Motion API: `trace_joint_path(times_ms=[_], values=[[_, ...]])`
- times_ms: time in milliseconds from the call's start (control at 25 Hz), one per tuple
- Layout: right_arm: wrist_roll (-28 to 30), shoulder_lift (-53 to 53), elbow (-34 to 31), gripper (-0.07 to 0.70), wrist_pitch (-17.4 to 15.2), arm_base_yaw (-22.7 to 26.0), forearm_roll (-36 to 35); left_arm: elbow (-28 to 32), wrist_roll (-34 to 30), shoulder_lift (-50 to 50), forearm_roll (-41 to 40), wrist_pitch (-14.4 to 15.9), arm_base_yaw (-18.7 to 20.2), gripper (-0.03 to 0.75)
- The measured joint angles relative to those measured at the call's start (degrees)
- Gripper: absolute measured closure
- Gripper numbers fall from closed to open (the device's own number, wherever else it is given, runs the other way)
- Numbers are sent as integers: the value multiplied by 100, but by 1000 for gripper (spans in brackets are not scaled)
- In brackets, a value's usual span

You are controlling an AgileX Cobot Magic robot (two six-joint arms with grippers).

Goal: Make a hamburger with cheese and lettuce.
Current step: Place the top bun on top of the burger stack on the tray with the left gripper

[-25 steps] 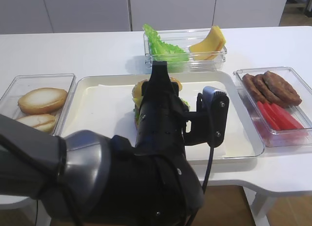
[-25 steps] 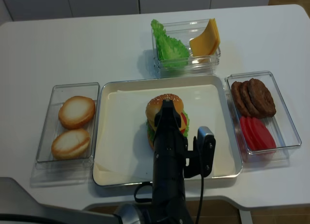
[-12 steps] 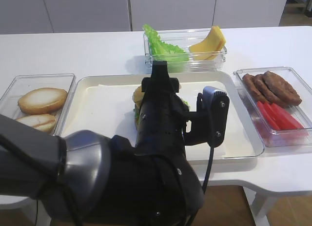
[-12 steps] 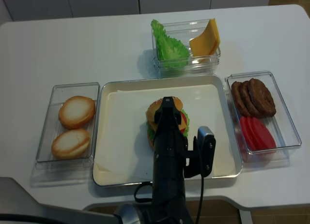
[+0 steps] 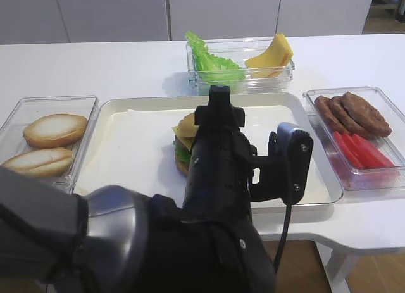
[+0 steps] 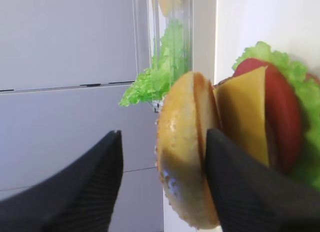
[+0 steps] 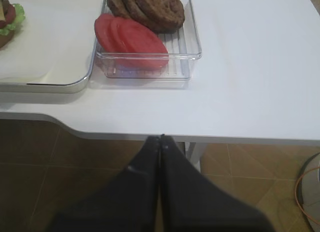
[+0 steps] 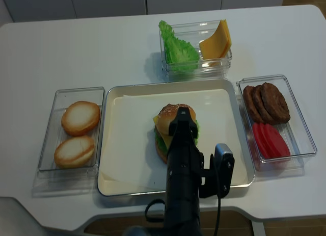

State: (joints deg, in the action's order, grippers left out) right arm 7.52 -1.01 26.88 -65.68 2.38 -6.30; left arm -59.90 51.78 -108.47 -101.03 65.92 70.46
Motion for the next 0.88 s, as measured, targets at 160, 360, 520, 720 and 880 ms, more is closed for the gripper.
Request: trace_joint_path(times_ms=[160,360,520,720,880], values=[[0,0,0,701,0,0,0,0,0,0,97,0,21,301],[0,0,0,701,0,0,0,0,0,64,275,0,21,244],[0,0,0,701,0,0,0,0,0,297,299,11,21,219],[0,0,0,701,0,-11,0,0,13,456,503,24,21,213],[0,0,0,701,0,-11,0,0,13,466,687,2,21,213]])
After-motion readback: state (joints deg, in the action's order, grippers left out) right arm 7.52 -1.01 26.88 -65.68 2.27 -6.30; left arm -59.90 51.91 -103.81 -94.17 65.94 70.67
